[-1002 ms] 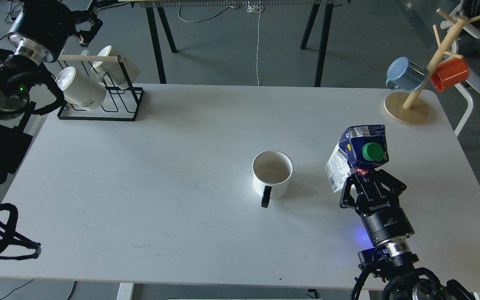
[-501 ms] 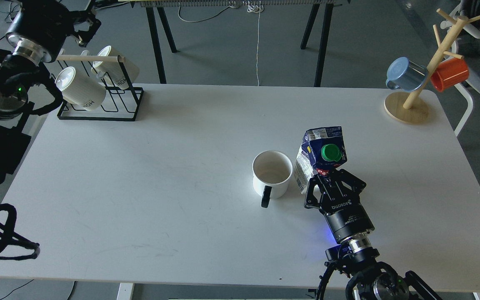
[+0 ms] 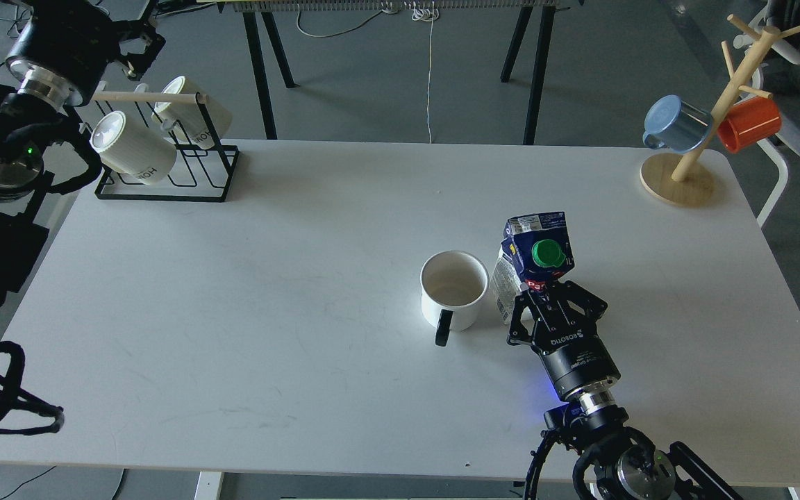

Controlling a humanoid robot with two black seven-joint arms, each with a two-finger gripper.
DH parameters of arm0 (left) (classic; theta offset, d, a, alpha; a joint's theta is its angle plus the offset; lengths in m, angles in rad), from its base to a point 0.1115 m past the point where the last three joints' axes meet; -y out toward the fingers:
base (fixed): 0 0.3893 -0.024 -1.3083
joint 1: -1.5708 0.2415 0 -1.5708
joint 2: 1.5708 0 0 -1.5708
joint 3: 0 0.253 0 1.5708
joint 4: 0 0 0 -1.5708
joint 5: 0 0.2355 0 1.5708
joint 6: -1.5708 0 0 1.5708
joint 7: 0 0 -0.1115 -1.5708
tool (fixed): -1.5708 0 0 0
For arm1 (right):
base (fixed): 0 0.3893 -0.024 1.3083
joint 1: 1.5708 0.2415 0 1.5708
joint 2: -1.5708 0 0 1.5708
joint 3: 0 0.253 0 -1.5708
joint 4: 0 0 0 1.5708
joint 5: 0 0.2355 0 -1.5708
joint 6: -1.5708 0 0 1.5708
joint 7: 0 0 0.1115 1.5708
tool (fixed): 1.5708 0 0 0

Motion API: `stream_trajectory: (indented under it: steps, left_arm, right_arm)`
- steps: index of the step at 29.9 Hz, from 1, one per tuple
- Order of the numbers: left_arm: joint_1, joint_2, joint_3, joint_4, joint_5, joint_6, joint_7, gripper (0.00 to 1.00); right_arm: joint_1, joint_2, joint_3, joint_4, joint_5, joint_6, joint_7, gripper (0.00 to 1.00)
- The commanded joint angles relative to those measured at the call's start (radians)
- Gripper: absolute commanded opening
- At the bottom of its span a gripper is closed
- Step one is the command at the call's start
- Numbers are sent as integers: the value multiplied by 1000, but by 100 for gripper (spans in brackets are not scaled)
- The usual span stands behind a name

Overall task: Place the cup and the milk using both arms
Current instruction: 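Slide the milk carton with the right gripper next to the white mug, then open the right gripper and pull it back from the carton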

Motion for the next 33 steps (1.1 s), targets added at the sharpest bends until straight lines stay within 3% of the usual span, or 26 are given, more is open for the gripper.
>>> stream_trajectory:
  steps: [1, 14, 16, 21, 22, 33]
  left_arm:
    - [-4, 0, 1, 2, 0, 0, 0, 99]
    - [-4, -4, 1, 2, 0, 0, 0, 99]
    - [-4, -5, 1, 2, 0, 0, 0, 99]
    - [-6, -7, 1, 2, 0, 0, 0, 99]
    - [-6, -7, 1, 2, 0, 0, 0, 99]
    - [-6, -16, 1, 2, 0, 0, 0, 99]
  right_arm:
    - [-1, 0, -42, 5, 0, 0, 0, 18]
    - [0, 0, -65, 11, 0, 0, 26, 23]
    - [0, 0, -63, 11, 0, 0, 26, 33]
    - [-1, 0, -63, 15, 3, 0, 26, 82]
    - [-1, 0, -62, 17, 3, 0, 26, 87]
    - [-23, 0, -54, 49, 2, 0, 56, 97]
